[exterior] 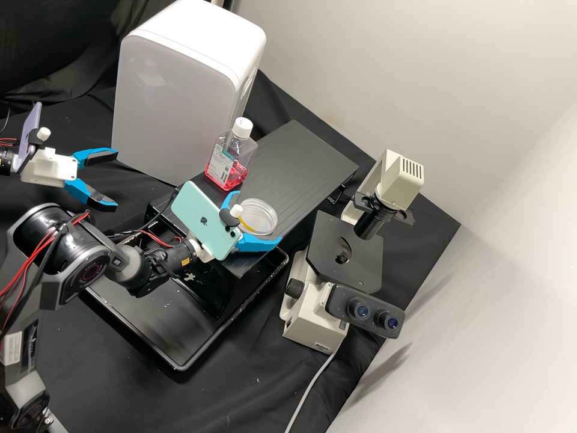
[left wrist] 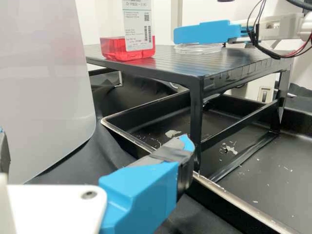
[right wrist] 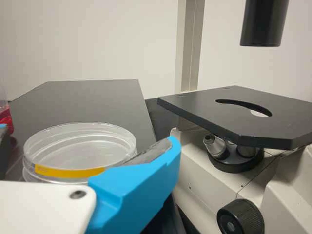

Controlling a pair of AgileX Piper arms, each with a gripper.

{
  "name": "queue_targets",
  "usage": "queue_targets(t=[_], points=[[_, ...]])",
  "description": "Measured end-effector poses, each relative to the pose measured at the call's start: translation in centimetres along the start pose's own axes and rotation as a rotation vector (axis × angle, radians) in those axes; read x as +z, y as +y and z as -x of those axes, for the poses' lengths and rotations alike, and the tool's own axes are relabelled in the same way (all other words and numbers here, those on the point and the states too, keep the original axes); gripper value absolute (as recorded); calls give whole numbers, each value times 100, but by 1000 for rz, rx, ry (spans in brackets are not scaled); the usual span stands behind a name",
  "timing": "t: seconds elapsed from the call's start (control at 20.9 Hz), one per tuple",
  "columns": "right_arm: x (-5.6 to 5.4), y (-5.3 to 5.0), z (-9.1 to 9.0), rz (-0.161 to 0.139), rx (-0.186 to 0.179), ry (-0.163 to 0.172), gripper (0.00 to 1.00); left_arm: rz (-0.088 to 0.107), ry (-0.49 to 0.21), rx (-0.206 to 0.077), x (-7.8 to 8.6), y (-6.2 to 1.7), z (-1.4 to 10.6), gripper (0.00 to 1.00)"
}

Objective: Remove the lid from the petri dish

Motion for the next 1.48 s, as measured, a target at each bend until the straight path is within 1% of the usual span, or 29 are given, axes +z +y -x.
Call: queue_targets(t=[0.43, 0.76, 0.96, 1.15, 1.2, 1.29, 1.48], points=[[0, 0, 0, 0, 0, 0, 0, 0, 0, 0, 0, 0, 0, 100], [-8, -7, 0, 6, -7, 8, 0, 0, 0, 0, 0, 0, 0, 100], [-8, -7, 0, 6, -7, 8, 0, 3, -4, -17, 10, -47, -12, 100], [-3, -2, -1, 6, -6, 7, 0, 2, -7, -12, 10, -39, -39, 100], [1, 3, -2, 6, -4, 5, 0, 4, -2, -11, 8, -39, -39, 100], [10, 13, -3, 0, -1, 3, 0, 4, -3, -10, 8, -37, -41, 100], [26, 22, 44, 2, -1, -2, 0, 4, -2, -10, 7, -37, -41, 100]])
